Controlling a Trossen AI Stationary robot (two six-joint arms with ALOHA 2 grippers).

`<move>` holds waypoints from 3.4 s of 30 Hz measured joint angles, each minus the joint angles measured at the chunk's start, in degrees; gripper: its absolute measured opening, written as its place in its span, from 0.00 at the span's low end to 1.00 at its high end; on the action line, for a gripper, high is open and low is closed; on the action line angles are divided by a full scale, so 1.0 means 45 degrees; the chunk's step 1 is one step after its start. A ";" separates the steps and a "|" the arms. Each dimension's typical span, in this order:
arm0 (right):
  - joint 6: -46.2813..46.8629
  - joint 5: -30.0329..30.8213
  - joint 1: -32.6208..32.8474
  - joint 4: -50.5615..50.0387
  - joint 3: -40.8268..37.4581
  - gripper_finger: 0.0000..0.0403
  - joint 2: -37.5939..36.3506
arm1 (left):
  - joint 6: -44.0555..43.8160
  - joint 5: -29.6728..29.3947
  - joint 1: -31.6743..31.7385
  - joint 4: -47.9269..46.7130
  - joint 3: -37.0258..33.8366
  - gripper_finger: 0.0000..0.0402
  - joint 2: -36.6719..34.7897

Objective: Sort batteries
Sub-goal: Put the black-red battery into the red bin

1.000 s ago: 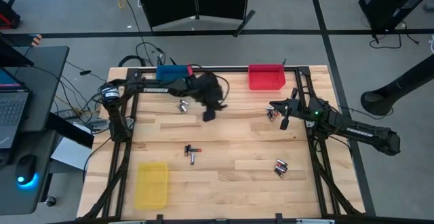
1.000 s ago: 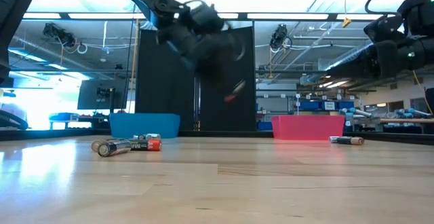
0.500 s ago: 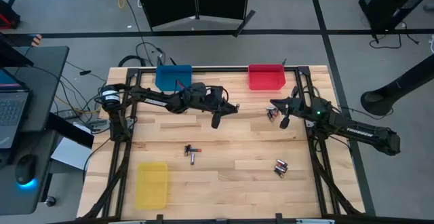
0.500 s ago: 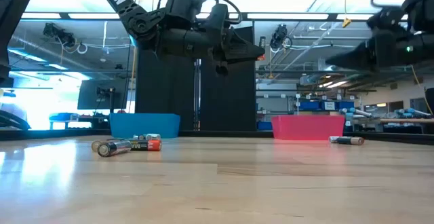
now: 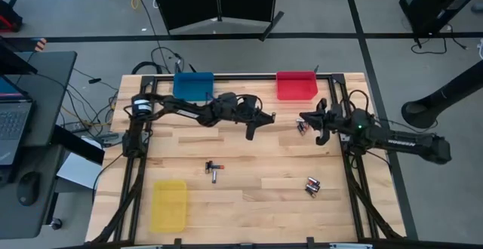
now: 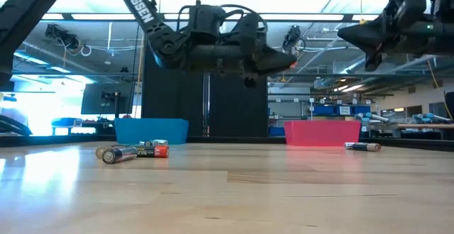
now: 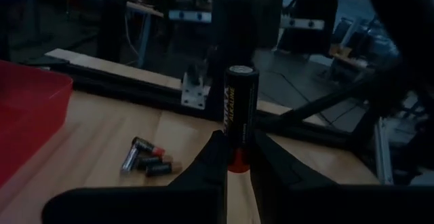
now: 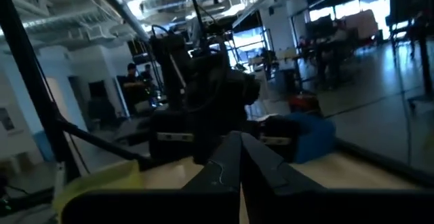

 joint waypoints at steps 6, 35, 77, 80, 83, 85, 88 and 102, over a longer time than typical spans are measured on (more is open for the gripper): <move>0.0940 0.1082 0.1029 0.0035 0.0727 0.16 0.1665 | -0.0842 0.0464 0.0044 -0.0175 0.1627 0.10 0.0626; 0.1309 0.1436 0.1382 0.0522 0.3431 0.40 0.5972 | -0.0394 0.2011 -0.0005 -0.2268 0.3111 0.10 0.0633; -0.1640 0.2406 -0.3650 -0.9591 1.0862 0.16 1.0033 | 0.4367 -0.1295 0.0284 -0.2395 -0.3155 0.23 -0.5171; -0.1537 0.2068 -0.4711 -1.0457 1.1321 0.16 1.1509 | 0.4376 -0.1822 0.0113 -0.2379 -0.4277 0.23 -0.6344; -0.1502 0.1561 -0.5549 -1.0674 1.1444 0.16 1.2920 | 0.4368 -0.2396 -0.0028 -0.2386 -0.5206 0.23 -0.7398; -0.1502 0.1433 -0.6029 -1.0679 1.1606 0.16 1.3755 | 0.4366 -0.2676 -0.0078 -0.2404 -0.5739 0.23 -0.8028; -0.1538 0.1397 -0.6676 -1.0827 1.1988 0.16 1.4973 | 0.4265 -0.2783 -0.0126 -0.2452 -0.6313 0.23 -0.8710; -0.1554 0.1535 -0.8038 -1.2392 1.3634 0.16 1.8264 | 0.4014 -0.3249 -0.0340 -0.3058 -0.6846 0.23 -0.9164</move>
